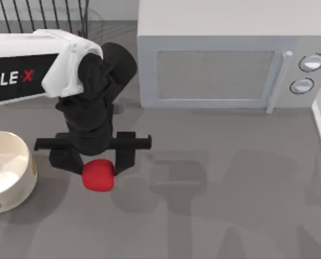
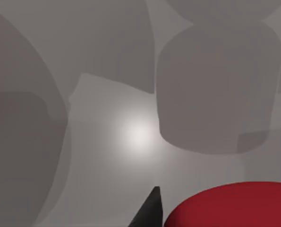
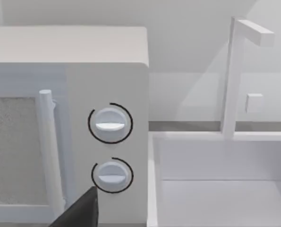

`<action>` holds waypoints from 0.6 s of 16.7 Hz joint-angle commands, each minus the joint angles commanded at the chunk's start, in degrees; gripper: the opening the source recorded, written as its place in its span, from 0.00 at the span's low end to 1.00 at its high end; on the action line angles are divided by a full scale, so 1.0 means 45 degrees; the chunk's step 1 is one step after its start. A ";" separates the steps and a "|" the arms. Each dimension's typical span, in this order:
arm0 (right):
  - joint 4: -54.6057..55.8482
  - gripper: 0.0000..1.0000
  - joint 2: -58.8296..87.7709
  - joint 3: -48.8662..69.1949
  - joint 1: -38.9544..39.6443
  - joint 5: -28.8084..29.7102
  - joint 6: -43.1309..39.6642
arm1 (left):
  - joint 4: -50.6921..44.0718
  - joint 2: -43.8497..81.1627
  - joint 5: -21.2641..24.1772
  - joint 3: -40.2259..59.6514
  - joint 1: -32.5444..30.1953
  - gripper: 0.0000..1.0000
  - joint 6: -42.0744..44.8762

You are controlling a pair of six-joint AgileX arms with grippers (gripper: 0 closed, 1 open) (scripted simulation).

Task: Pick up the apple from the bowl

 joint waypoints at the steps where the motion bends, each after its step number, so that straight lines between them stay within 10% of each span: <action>1: 0.0000 1.00 0.0000 0.0000 0.0000 0.0000 0.0000 | 0.0000 0.0000 0.0000 0.0000 0.0000 0.53 0.0000; 7: 0.0000 1.00 0.0000 0.0000 0.0000 0.0000 0.0000 | 0.0000 0.0000 0.0000 0.0000 0.0000 0.98 0.0000; 10: 0.0000 1.00 0.0000 0.0000 0.0000 0.0000 0.0000 | 0.0000 0.0000 0.0000 0.0000 0.0000 1.00 0.0000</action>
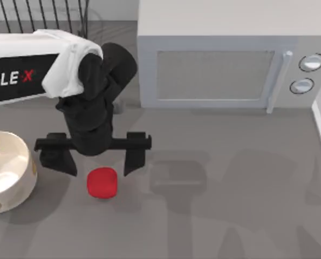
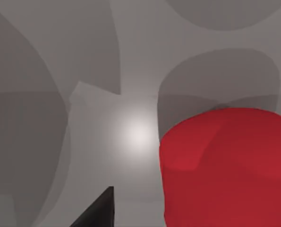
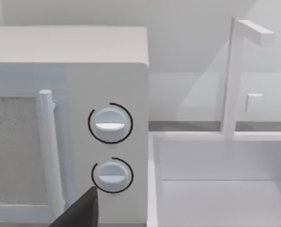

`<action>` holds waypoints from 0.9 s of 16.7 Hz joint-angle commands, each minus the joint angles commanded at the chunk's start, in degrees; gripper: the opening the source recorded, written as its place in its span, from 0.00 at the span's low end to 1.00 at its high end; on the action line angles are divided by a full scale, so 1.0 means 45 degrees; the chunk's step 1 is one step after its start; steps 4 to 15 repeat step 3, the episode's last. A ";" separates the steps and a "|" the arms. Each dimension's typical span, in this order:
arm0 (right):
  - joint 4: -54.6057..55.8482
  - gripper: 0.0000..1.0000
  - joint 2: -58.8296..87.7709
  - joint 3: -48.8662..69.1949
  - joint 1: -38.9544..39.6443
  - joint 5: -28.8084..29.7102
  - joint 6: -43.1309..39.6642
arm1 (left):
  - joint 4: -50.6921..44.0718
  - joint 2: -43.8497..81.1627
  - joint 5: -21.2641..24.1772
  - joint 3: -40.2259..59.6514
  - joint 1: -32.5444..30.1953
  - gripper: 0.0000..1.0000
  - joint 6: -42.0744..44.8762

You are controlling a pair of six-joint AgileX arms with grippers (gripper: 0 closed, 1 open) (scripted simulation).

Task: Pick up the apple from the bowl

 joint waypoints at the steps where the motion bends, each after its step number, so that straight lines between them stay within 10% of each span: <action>1: 0.0000 1.00 0.0000 0.0000 0.0000 0.0000 0.0000 | 0.0000 0.0000 0.0000 0.0000 0.0000 1.00 0.0000; 15: 0.0000 1.00 0.0000 0.0000 0.0000 0.0000 0.0000 | 0.0000 0.0000 0.0000 0.0000 0.0000 1.00 0.0000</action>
